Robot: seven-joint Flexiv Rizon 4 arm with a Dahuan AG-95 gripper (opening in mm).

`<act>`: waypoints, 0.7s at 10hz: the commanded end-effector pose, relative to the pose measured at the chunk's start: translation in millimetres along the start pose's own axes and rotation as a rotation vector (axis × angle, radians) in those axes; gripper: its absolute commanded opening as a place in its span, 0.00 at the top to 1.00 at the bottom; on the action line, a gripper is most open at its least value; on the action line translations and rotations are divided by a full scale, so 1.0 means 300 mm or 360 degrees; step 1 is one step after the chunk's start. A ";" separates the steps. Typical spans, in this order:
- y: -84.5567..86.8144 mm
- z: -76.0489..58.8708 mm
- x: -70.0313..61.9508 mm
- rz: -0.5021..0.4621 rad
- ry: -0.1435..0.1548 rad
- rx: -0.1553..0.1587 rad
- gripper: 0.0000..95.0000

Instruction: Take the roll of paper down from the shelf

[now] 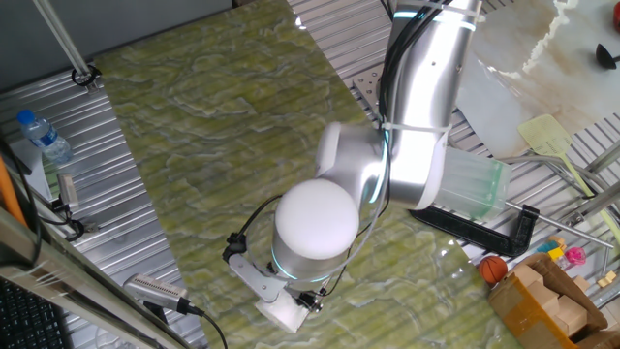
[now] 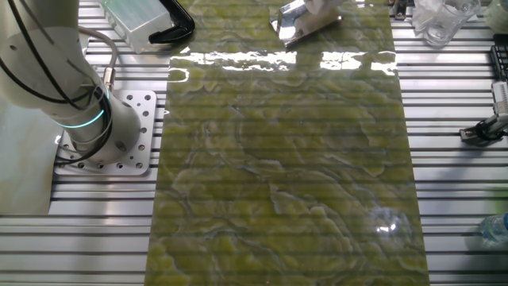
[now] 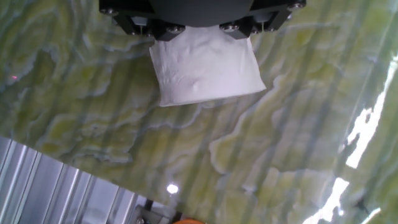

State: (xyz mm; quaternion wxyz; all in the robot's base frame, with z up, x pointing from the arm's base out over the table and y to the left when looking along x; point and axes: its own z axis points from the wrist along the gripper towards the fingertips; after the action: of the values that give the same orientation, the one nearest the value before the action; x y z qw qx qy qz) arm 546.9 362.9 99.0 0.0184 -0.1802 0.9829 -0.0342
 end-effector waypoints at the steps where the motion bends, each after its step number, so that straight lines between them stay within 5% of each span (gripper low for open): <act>1: 0.002 -0.010 -0.016 -0.0006 -0.0013 0.0000 1.00; 7: 0.005 -0.024 -0.036 -0.0056 -0.0137 -0.0025 1.00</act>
State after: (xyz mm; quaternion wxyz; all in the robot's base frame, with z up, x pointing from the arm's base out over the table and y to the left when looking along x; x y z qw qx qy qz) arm 557.0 369.4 105.7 0.0579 -0.1987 0.9781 -0.0210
